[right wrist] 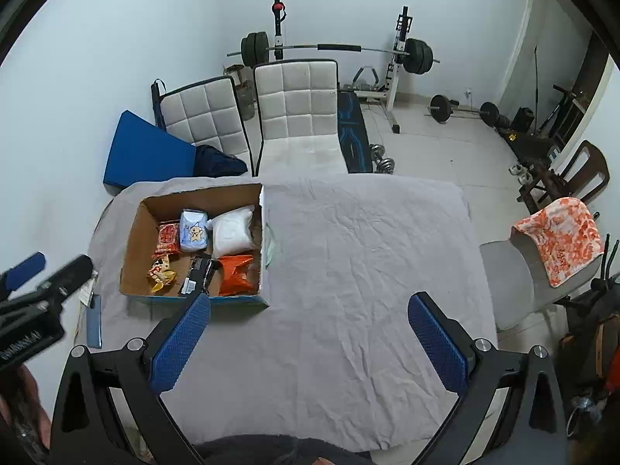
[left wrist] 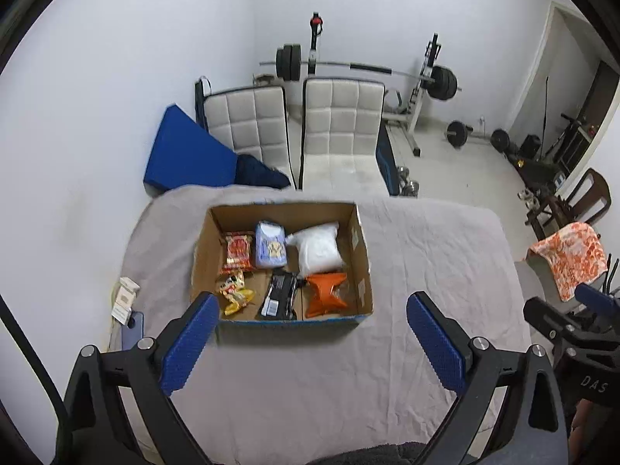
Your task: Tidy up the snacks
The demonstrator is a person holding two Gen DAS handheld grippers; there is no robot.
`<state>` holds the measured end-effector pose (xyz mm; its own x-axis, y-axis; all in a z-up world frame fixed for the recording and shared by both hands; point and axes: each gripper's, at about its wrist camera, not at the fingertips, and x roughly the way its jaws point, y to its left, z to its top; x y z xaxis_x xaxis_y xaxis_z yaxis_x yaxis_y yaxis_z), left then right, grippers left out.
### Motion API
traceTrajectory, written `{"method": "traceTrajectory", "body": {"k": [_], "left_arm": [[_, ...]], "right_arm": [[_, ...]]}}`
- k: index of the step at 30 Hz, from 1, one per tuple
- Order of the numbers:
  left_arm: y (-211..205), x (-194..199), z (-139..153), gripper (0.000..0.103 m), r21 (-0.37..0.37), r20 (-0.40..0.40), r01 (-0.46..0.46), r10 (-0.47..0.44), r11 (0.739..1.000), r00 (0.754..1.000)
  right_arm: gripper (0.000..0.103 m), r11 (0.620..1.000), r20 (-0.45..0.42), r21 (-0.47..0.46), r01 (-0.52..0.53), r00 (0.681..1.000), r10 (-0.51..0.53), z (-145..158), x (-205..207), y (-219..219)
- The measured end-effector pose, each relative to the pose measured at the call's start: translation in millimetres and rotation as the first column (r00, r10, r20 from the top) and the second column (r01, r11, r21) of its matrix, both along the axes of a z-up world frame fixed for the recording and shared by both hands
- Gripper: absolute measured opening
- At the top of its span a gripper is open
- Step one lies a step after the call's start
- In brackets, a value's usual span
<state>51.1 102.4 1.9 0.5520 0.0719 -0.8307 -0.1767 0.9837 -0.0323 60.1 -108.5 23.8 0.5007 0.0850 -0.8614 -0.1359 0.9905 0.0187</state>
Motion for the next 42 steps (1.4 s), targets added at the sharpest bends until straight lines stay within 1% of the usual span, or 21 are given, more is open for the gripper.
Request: {"method": "traceTrajectory", "body": {"k": [4,9,26,42], "left_arm": [[-2.5,-5.5,17.6,0.100,0.010,0.039,-0.003,0.003,1.000,0.999],[-4.5,-7.1,23.2,0.100,-0.008,0.035,0.007,-0.006,1.000,0.999],[-8.8,-4.1,20.6,0.100,-0.034,0.017,0.030,-0.029,0.999,0.999],[-12.2,-1.4,15.5,0.100,-0.052,-0.011,0.037,-0.037,0.998,0.999]], "right_arm": [[0.103,1.000,0.018,-0.005,0.004,1.000,-0.004,13.5,-6.5,-6.5],[0.103,1.000,0.035,-0.009,0.005,0.999,-0.004,26.5,-10.9,-11.5],[0.103,1.000,0.040,-0.016,0.023,0.999,-0.022,31.0,-3.0,-19.0],[0.103,0.999,0.036,-0.014,0.031,0.999,-0.030,27.1,0.0,-22.4]]}}
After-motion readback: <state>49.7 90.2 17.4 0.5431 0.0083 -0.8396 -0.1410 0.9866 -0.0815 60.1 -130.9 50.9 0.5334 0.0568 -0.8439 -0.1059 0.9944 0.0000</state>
